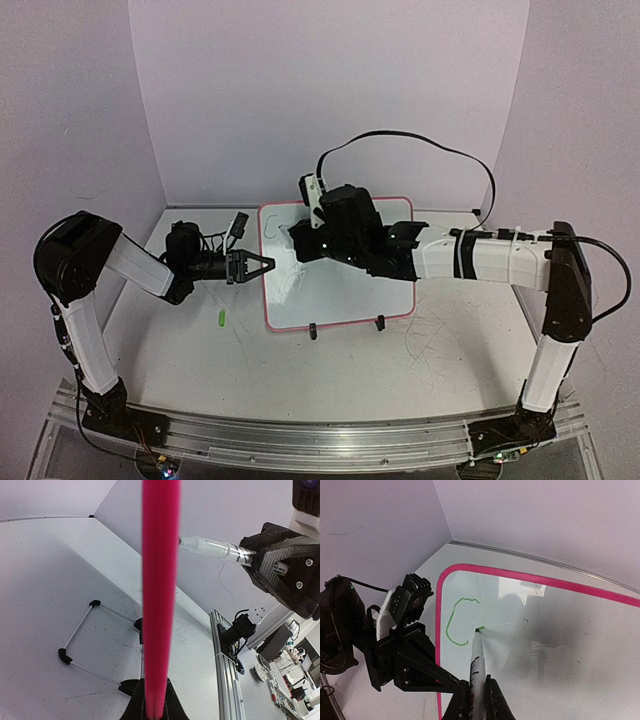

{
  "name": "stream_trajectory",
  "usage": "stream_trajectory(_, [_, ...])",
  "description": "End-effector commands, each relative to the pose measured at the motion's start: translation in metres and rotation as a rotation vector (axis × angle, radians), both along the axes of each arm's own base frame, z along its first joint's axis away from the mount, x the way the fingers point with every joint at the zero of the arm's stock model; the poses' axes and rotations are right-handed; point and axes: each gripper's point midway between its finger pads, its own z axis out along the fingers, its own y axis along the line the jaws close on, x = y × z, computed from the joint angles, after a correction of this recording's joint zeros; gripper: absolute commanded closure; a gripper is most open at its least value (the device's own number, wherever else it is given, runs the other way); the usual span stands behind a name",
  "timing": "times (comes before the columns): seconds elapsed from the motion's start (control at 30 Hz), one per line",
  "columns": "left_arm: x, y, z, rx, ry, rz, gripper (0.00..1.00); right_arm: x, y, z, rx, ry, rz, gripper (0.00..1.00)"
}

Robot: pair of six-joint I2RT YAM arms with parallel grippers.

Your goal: Write a sentence on the whiteboard

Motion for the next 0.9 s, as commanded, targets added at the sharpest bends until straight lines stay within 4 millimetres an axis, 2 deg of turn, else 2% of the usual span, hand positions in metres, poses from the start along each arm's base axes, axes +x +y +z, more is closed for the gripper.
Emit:
stream_trajectory(0.0, [-0.001,0.003,0.000,0.000,0.024,0.013,1.00,0.004,0.006,0.003,0.021,0.011,-0.004,1.00])
stream_trajectory(0.87, [0.000,0.003,0.002,-0.002,0.022,0.010,1.00,-0.005,-0.015,-0.013,-0.012,0.053,-0.033,1.00])
